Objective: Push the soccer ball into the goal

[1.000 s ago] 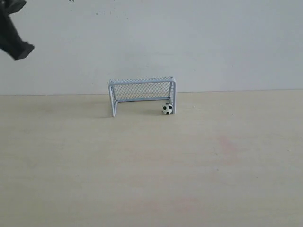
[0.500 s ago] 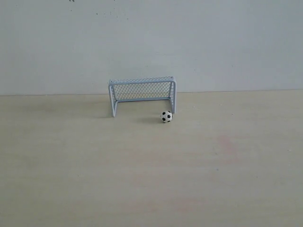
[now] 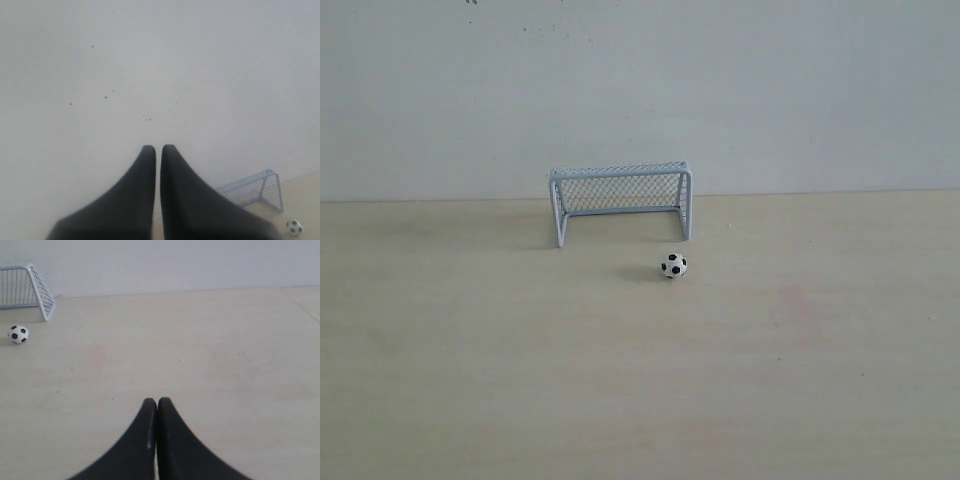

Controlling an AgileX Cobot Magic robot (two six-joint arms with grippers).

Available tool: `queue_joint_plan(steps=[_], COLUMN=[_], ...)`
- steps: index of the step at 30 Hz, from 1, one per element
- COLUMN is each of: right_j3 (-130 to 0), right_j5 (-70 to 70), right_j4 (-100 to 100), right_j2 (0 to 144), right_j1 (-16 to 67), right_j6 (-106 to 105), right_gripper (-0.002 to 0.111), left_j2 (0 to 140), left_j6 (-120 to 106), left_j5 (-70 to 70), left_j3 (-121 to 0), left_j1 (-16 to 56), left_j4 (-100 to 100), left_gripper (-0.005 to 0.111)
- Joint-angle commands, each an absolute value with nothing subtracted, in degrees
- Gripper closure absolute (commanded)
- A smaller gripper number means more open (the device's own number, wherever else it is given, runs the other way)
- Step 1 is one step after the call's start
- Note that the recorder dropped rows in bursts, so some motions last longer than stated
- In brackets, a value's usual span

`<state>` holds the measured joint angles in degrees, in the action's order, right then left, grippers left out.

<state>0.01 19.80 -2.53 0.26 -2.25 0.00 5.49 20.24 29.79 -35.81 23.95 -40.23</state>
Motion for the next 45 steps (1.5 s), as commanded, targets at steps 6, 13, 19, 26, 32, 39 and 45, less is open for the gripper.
queue_joint_plan(steps=[6,13,19,26,32,39,45], right_j3=[0.0,0.0,0.0,0.0,0.0,0.0,0.0], right_j5=[19.1,19.1,19.1,19.1,19.1,19.1,19.1], right_j4=[-2.6,-2.6,-2.6,-2.6,-2.6,-2.6,-2.6], right_j2=[0.0,0.0,0.0,0.0,0.0,0.0,0.0], right_j1=[-2.1,-2.1,-2.1,-2.1,-2.1,-2.1,-2.1], right_j6=[0.0,0.0,0.0,0.0,0.0,0.0,0.0], right_gripper=[0.108,0.108,0.108,0.108,0.108,0.108,0.108], left_j2=[0.0,0.0,0.0,0.0,0.0,0.0,0.0], left_j6=[21.3,25.6,29.8,29.8,31.4,32.9,23.2], left_j5=[30.4,32.0,30.6,24.9,24.9,19.5,14.2], left_j3=[-35.6,-32.4,-24.7,-17.2,-12.2,-5.5,0.0], left_j1=[24.0,15.5,4.9,2.9,2.9,2.9,2.9], left_j4=[-37.8,-30.1,-24.1,-21.1,-20.2,-17.8,-17.6], left_gripper=[0.102,0.102,0.102,0.102,0.102,0.102,0.102])
